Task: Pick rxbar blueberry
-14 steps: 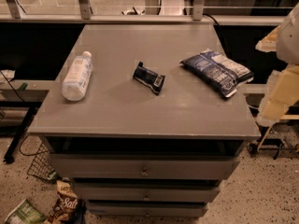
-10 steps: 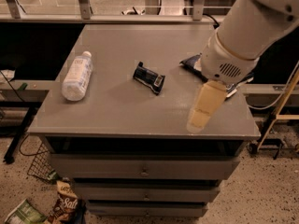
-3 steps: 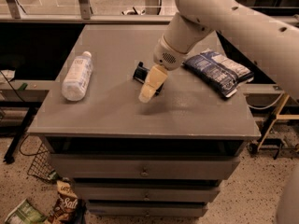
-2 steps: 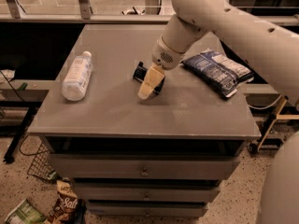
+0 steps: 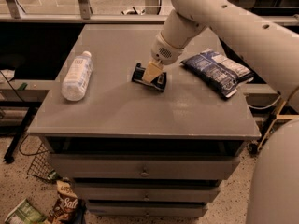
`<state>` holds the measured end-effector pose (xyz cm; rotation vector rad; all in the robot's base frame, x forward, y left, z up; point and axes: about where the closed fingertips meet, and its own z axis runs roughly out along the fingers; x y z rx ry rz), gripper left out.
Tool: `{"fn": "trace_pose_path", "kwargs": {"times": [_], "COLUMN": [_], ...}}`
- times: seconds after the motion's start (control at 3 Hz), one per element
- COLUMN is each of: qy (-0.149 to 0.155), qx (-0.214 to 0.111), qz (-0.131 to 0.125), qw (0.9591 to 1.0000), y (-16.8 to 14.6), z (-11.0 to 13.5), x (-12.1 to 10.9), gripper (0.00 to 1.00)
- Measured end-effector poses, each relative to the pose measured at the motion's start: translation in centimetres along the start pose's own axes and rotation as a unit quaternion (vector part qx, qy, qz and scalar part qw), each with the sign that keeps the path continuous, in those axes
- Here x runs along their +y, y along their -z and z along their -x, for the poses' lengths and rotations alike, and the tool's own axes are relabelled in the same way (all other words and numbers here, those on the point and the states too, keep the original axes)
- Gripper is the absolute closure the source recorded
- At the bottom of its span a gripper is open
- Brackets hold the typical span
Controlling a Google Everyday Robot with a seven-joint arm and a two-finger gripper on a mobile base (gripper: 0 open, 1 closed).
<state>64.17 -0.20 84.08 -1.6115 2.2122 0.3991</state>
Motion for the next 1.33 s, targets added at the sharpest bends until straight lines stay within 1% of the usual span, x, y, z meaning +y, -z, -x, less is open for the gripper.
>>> {"fn": "trace_pose_path", "kwargs": {"times": [0.33, 0.67, 1.0, 1.33], "qy": [0.009, 0.034, 0.064, 0.086], "qx": [-0.027, -0.064, -0.078, -0.085], "qz": [-0.005, -0.017, -0.033, -0.043], "qw": [0.9996, 0.9972, 0.9944, 0.9918], "y": [1.5, 4.2, 6.5, 7.8], "z": [1.2, 2.6, 3.7, 4.4], "x": [-0.2, 0.1, 0.3, 0.3], "gripper": [0.88, 1.0, 1.0, 1.0]}}
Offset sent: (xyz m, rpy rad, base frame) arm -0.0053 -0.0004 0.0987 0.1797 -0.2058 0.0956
